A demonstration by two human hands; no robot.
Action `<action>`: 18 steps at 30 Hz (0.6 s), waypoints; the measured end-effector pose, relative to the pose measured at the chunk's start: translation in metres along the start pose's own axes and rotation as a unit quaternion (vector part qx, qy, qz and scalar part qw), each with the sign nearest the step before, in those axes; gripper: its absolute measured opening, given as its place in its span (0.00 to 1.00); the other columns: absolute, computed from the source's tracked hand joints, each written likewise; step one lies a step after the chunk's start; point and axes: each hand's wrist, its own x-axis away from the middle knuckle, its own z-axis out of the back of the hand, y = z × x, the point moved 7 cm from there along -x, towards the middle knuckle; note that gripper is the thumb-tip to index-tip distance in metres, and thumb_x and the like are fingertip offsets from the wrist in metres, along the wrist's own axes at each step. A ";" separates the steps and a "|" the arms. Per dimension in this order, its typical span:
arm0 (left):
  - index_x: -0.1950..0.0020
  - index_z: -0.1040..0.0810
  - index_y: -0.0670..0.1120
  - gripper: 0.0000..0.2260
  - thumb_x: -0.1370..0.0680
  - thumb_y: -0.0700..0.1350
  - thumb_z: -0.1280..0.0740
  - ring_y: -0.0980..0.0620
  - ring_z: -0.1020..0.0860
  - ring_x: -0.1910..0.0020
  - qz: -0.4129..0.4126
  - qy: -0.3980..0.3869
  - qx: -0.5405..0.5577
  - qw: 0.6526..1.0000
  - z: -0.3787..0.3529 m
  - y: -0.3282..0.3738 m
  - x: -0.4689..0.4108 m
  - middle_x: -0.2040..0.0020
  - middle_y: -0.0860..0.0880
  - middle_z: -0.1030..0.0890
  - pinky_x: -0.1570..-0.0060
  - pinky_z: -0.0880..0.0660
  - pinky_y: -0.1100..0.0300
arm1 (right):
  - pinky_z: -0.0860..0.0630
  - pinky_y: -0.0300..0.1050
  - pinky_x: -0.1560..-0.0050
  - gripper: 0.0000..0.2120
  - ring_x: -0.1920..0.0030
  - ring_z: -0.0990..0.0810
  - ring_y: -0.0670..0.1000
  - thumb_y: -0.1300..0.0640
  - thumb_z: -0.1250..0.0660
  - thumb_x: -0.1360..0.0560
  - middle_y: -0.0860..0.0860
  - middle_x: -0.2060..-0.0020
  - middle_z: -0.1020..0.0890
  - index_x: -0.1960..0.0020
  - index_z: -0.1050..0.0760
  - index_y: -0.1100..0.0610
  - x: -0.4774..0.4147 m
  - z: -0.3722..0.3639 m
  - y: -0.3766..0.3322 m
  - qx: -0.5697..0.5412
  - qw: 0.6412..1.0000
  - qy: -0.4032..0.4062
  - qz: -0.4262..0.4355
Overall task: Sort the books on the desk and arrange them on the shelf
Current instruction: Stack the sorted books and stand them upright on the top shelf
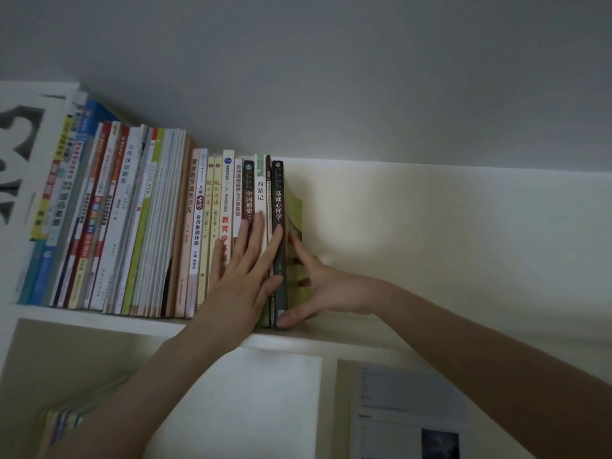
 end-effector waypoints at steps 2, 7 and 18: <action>0.26 0.69 0.60 0.27 0.22 0.59 0.62 0.57 0.68 0.26 0.002 0.002 -0.017 1.000 -0.002 -0.002 -0.001 0.24 0.55 0.69 0.29 0.68 0.51 | 0.42 0.52 0.24 0.65 0.23 0.50 0.46 0.54 0.19 0.36 0.40 0.23 0.56 0.25 0.70 0.39 0.000 0.000 0.001 0.005 1.000 0.004 0.005; 0.24 0.63 0.58 0.30 0.24 0.62 0.59 0.59 0.68 0.26 0.023 0.001 0.046 0.999 0.005 0.000 -0.001 0.24 0.56 0.66 0.27 0.67 0.53 | 0.38 0.48 0.26 0.64 0.23 0.48 0.47 0.57 0.21 0.34 0.41 0.23 0.55 0.25 0.72 0.41 0.005 -0.003 -0.002 -0.020 0.999 -0.017 -0.025; 0.28 0.35 0.61 0.24 0.22 0.45 0.35 0.69 0.33 0.36 0.024 0.005 0.374 0.927 0.032 0.145 0.011 0.34 0.63 0.29 0.41 0.37 0.80 | 0.31 0.50 0.29 0.56 0.26 0.39 0.47 0.59 0.22 0.33 0.47 0.23 0.48 0.22 0.58 0.42 0.132 0.042 0.000 -0.021 0.993 0.112 -0.028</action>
